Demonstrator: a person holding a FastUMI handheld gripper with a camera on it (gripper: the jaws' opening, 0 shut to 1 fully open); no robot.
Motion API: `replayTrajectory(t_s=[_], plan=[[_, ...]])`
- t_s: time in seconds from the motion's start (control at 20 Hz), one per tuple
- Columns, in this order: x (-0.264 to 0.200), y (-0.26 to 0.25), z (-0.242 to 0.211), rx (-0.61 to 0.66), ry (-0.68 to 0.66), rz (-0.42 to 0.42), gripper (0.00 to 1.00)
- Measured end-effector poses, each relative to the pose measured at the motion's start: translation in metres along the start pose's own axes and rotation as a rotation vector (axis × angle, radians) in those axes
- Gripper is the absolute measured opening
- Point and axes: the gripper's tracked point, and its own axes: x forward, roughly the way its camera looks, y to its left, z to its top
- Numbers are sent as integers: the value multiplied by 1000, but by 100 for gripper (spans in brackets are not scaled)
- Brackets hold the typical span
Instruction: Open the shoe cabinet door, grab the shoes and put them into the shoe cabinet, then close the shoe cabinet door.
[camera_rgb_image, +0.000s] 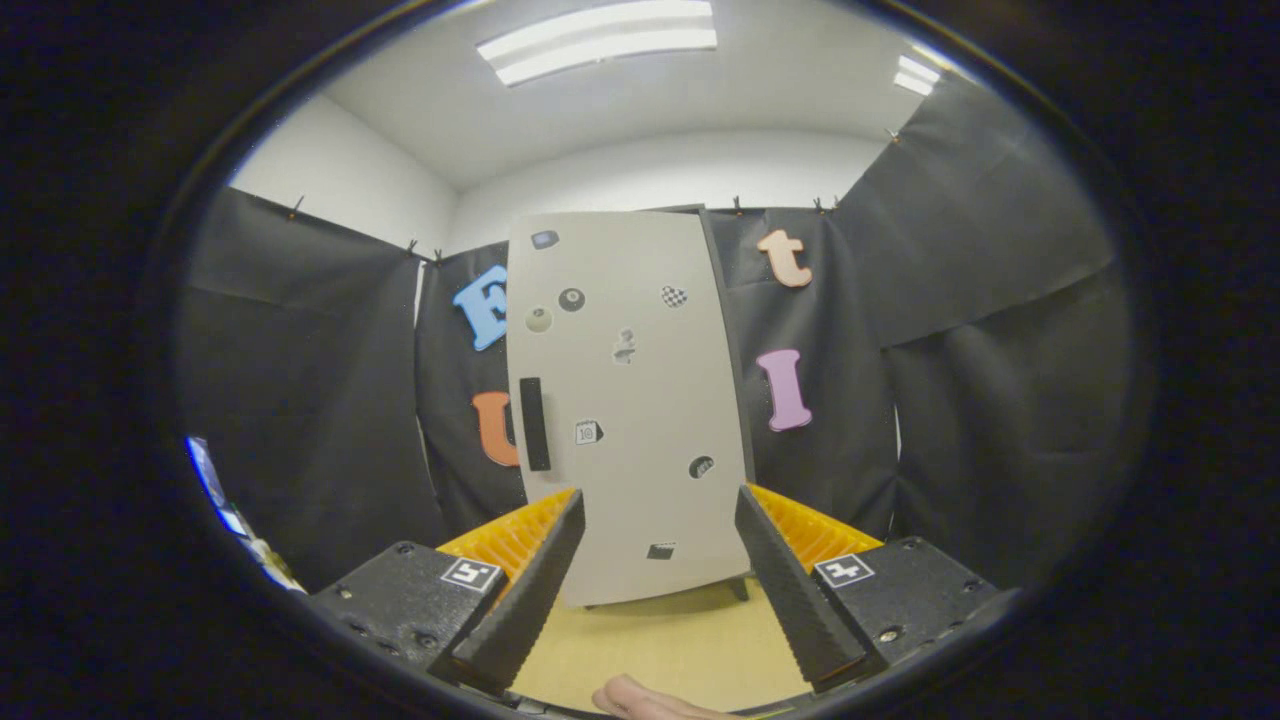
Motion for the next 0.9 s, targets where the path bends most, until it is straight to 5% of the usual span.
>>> replayTrajectory(t_s=[0.9], plan=[[-13,8,26,-52,-63,46,99]])
